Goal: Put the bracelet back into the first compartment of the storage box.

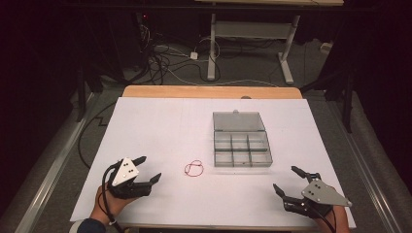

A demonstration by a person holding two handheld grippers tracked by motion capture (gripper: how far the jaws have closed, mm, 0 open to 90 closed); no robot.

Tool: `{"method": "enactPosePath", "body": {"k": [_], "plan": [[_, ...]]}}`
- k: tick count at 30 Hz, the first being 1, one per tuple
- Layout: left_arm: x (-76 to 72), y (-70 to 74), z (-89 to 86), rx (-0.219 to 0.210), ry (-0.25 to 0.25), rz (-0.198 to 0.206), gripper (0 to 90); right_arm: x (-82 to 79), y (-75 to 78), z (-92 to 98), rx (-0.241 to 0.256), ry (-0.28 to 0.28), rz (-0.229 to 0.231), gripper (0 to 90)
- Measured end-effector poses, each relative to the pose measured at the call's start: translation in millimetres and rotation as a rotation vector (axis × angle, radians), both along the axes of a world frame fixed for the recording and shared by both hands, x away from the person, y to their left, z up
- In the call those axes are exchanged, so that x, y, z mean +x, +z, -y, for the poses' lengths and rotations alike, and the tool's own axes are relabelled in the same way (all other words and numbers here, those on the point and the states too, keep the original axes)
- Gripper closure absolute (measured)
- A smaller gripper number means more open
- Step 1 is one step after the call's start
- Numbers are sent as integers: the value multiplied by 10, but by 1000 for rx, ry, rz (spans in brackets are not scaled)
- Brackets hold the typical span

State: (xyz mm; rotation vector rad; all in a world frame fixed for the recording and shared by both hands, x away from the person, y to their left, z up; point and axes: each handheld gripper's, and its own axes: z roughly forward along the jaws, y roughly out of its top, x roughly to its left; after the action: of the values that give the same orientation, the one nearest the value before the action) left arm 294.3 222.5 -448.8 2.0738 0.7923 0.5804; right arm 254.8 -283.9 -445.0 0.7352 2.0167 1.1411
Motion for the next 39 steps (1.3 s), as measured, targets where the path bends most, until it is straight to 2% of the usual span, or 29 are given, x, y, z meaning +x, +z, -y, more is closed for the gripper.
{"method": "enactPosePath", "body": {"k": [5,12,17,19,20,21,22,23,24,25,26,28,32,34,35,39], "plan": [[139,-1,183,-11,-46,-39,232,10,-19,-27,-8,4,-10,217],[356,-66,524,12,-104,-116,233,12,-29,-28,-14,7,-13,217],[495,-149,744,43,-114,-174,247,18,-39,-23,-14,7,-19,217],[534,-182,820,52,-122,-192,301,17,-44,-25,-17,8,-22,217],[555,-198,853,58,-127,-200,301,17,-44,-25,-17,8,-22,217],[574,-214,882,62,-136,-211,337,18,-46,-26,-16,9,-23,217],[593,-229,907,71,-145,-224,440,21,-51,-29,-21,8,-25,217],[609,-246,934,82,-139,-230,440,21,-51,-29,-21,8,-25,217],[625,-265,954,83,-133,-237,507,23,-57,-30,-23,11,-28,217],[642,-282,972,88,-136,-251,507,23,-57,-30,-23,11,-28,217],[650,-289,986,99,-145,-257,561,22,-58,-32,-24,11,-28,217],[647,-284,998,98,-154,-255,602,22,-58,-29,-25,12,-28,217],[622,-279,1026,109,-175,-246,767,23,-60,-26,-26,9,-30,217],[615,-277,1026,108,-176,-243,786,23,-61,-28,-28,11,-29,217],[610,-270,1017,105,-179,-239,838,19,-58,-28,-29,12,-27,217],[578,-210,976,85,-172,-201,844,19,-54,-22,-27,12,-26,217]]}}
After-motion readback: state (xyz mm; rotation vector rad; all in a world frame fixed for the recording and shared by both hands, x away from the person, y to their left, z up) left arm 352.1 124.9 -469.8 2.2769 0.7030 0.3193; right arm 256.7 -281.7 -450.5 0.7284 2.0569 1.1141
